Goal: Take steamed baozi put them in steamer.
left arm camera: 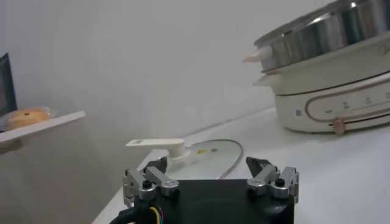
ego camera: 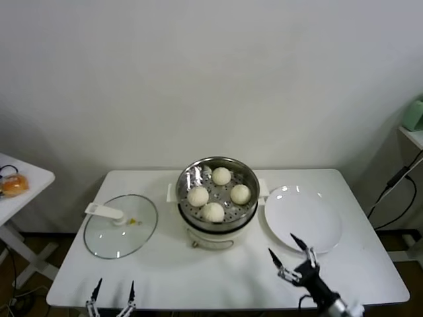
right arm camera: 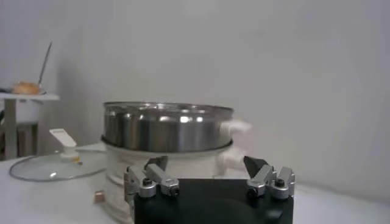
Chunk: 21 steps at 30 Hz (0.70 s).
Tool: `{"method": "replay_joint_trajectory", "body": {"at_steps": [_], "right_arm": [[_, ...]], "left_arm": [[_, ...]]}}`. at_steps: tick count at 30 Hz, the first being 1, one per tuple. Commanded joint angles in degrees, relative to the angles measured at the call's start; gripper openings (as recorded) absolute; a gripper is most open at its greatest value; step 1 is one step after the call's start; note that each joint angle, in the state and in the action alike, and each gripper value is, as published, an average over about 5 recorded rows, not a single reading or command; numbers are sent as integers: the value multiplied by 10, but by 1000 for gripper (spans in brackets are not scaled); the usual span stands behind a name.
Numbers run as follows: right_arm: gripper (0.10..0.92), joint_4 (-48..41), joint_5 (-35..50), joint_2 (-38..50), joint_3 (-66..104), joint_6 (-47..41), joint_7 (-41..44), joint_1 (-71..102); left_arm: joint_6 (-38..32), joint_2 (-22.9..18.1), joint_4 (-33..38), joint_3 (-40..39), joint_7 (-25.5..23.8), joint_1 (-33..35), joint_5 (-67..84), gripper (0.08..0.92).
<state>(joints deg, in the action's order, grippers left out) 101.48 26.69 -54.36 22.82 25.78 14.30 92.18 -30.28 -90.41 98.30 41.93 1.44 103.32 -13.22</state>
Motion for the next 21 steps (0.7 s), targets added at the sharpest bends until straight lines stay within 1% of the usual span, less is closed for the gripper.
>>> {"method": "replay_joint_trajectory", "body": {"at_steps": [1, 21], "right_arm": [[823, -58, 36, -106, 12, 183, 10, 125], [823, -59, 44, -120, 6, 179, 2, 108]], "left_arm": [[1, -1, 7, -2, 0, 3, 7, 823], [1, -3, 14, -3, -1, 5, 8, 823]]}}
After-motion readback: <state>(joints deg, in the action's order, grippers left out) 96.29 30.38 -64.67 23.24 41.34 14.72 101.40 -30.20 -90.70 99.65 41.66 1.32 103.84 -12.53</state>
